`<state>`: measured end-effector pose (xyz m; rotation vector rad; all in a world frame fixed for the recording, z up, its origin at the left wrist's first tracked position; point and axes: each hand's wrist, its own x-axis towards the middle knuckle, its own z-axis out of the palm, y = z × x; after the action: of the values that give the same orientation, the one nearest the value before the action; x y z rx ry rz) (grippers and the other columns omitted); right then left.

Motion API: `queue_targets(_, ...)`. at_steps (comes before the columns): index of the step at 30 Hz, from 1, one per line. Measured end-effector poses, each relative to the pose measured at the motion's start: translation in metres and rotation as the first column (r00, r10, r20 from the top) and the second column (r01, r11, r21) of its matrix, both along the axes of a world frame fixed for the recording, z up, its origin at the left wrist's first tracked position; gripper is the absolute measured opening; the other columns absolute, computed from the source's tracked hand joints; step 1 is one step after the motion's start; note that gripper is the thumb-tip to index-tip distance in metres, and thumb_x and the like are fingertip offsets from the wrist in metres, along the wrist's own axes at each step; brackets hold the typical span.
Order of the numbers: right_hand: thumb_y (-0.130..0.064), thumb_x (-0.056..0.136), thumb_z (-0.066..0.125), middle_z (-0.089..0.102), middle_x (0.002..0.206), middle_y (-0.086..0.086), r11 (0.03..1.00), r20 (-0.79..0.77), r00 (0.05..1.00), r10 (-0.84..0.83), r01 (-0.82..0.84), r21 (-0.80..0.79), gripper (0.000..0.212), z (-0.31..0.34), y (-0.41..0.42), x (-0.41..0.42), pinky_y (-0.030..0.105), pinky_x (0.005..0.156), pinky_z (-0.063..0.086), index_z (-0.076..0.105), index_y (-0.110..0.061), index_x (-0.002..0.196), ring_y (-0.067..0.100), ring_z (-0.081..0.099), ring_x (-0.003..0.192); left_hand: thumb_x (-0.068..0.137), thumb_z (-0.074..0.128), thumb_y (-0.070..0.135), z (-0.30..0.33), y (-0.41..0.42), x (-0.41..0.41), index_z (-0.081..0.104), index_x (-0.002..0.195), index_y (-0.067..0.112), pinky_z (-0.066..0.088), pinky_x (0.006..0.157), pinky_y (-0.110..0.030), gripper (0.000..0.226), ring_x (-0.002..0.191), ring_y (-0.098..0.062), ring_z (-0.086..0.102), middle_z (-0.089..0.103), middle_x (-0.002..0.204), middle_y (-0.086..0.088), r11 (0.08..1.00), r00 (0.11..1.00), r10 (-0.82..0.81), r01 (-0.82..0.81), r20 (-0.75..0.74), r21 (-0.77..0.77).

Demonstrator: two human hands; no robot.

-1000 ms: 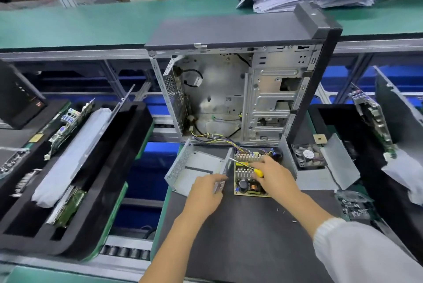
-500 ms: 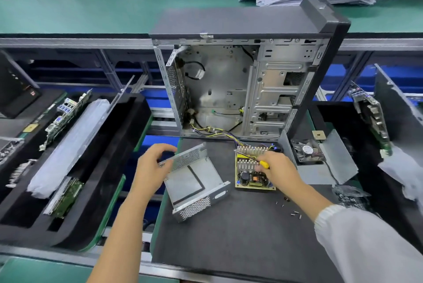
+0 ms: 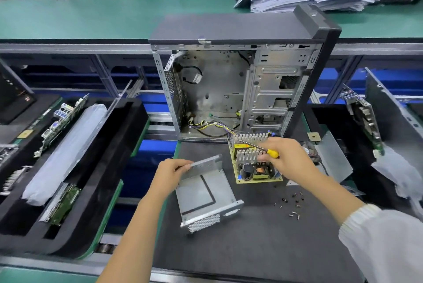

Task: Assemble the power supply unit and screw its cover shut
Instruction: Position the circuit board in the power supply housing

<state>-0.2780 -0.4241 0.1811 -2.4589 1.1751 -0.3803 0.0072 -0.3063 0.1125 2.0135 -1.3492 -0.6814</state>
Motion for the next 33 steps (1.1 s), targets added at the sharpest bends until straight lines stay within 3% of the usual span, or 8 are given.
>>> queue_targets(4,-0.030,0.084,0.069,0.060,0.077,-0.007,0.997,0.102,0.995,0.000,0.007,-0.074,0.022,0.023,0.013,0.002,0.025,0.069,0.046,0.072,-0.011,0.094,0.015,0.058,0.077,0.094,0.065,0.019,0.001,-0.001,-0.024,0.077,0.105,0.022,0.049,0.075,-0.020,0.017,0.090,-0.006,0.065,0.073,0.089,0.014,0.999,0.999,-0.025,0.024,0.025,0.021)
queue_targets(7,-0.027,0.083,0.070,0.040,0.059,-0.009,0.993,0.170,0.984,-0.060,0.076,-0.089,0.026,0.032,0.021,0.001,0.017,0.054,0.030,0.058,-0.015,0.064,0.013,0.044,0.060,0.093,0.066,0.022,0.001,0.002,-0.044,0.076,0.105,0.022,0.054,0.082,-0.029,0.016,0.089,-0.007,0.067,0.075,0.093,0.010,0.998,0.999,-0.047,0.046,0.018,0.038)
queue_targets(11,-0.027,0.083,0.069,0.058,0.072,-0.004,0.987,0.151,0.986,-0.070,0.090,-0.131,0.017,0.035,0.035,0.011,0.030,0.067,0.042,0.071,-0.011,0.079,0.019,0.055,0.073,0.092,0.067,0.019,0.000,0.002,-0.049,0.077,0.104,0.021,0.055,0.084,-0.028,0.016,0.088,-0.002,0.068,0.075,0.093,0.010,0.997,0.994,-0.064,0.067,-0.090,0.037)
queue_targets(16,-0.029,0.083,0.062,0.053,0.072,-0.001,0.991,0.009,0.999,-0.042,0.042,-0.129,0.024,0.010,0.057,0.033,0.034,0.063,0.044,0.056,-0.016,0.065,0.027,0.058,0.078,0.089,0.071,0.017,0.004,0.000,-0.045,0.079,0.099,0.016,0.048,0.073,-0.012,0.013,0.083,0.000,0.068,0.076,0.087,0.009,0.996,0.989,-0.076,0.081,-0.126,0.036)
queue_targets(20,-0.036,0.084,0.055,0.063,0.093,-0.001,0.987,-0.159,0.987,-0.026,0.000,-0.162,0.017,-0.015,0.075,0.047,0.031,0.063,0.039,0.062,-0.020,0.081,0.028,0.062,0.088,0.084,0.075,0.013,0.005,-0.002,-0.044,0.080,0.094,0.012,0.038,0.057,-0.004,0.011,0.055,0.013,0.055,0.065,0.061,0.019,0.996,0.983,-0.041,0.054,-0.180,0.065)
queue_targets(26,-0.032,0.085,0.053,0.062,0.096,0.000,0.983,-0.230,0.973,0.012,-0.054,-0.175,0.018,-0.034,0.087,0.060,0.028,0.057,0.030,0.062,-0.016,0.089,0.028,0.062,0.082,0.087,0.071,0.013,0.013,-0.008,-0.039,0.079,0.097,0.011,0.035,0.050,-0.008,0.013,0.046,0.006,0.047,0.060,0.054,0.017,0.976,0.976,-0.105,0.138,-0.188,0.169)
queue_targets(30,-0.033,0.084,0.057,0.061,0.092,-0.002,0.979,-0.215,0.976,0.045,-0.085,-0.184,0.019,-0.035,0.089,0.058,0.026,0.055,0.030,0.065,-0.017,0.092,0.029,0.063,0.078,0.087,0.071,0.012,0.018,-0.010,-0.038,0.079,0.097,0.013,0.044,0.062,-0.014,0.013,0.058,-0.002,0.054,0.064,0.060,0.009,0.962,0.977,-0.102,0.145,-0.186,0.232)
queue_targets(33,-0.027,0.076,0.067,0.061,0.076,-0.001,0.976,-0.162,0.984,0.073,-0.103,-0.190,0.013,-0.035,0.089,0.053,0.027,0.052,0.036,0.067,-0.014,0.079,0.028,0.063,0.071,0.090,0.065,0.009,0.023,-0.005,-0.036,0.077,0.103,0.012,0.048,0.079,-0.028,0.018,0.072,-0.012,0.056,0.066,0.074,-0.002,0.925,0.953,-0.169,0.242,-0.253,0.292)
